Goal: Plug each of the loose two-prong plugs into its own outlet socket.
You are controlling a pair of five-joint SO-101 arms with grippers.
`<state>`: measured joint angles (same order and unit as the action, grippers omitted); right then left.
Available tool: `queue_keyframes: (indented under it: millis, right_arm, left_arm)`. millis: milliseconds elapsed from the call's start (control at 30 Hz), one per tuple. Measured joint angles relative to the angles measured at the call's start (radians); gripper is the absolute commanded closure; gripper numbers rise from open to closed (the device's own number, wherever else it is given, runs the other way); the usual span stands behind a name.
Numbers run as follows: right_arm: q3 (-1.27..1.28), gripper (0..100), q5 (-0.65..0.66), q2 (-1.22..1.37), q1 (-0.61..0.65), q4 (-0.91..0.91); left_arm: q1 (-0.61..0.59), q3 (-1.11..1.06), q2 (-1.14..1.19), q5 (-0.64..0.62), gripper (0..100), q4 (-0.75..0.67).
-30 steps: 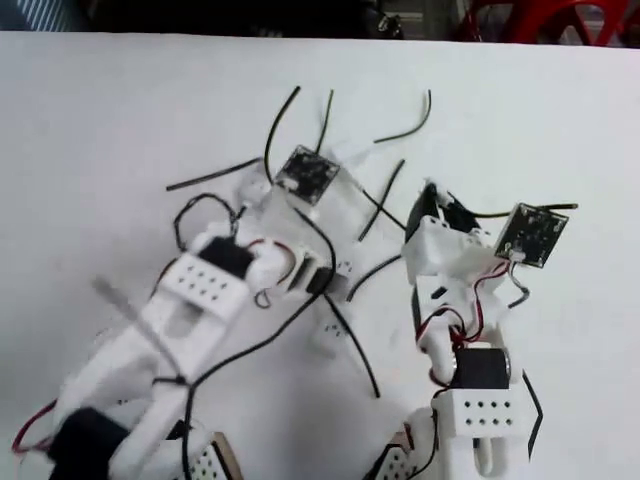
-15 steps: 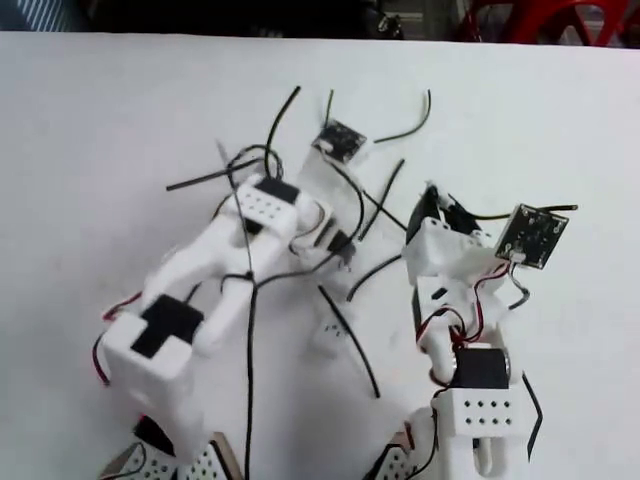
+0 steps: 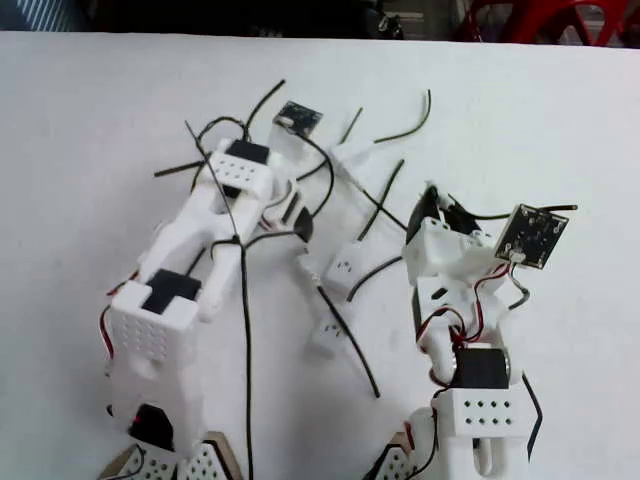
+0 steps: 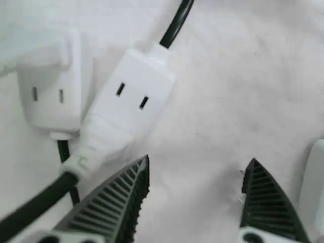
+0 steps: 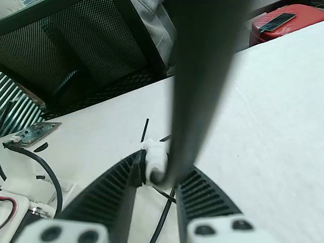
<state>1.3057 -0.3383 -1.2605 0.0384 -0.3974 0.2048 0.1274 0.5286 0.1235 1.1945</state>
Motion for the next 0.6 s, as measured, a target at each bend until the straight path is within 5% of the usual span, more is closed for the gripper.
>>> queue_keyframes:
  millis: [267,600]
  right_arm:
    - [0.000,98.1,0.000,0.000,0.000,0.000]
    - [0.000,98.1,0.000,0.000,0.000,0.000]
  left_arm:
    - [0.114,-0.075,-0.140,0.000,71,0.077]
    - [0.147,-0.264,-0.247,0.000,70,-0.061]
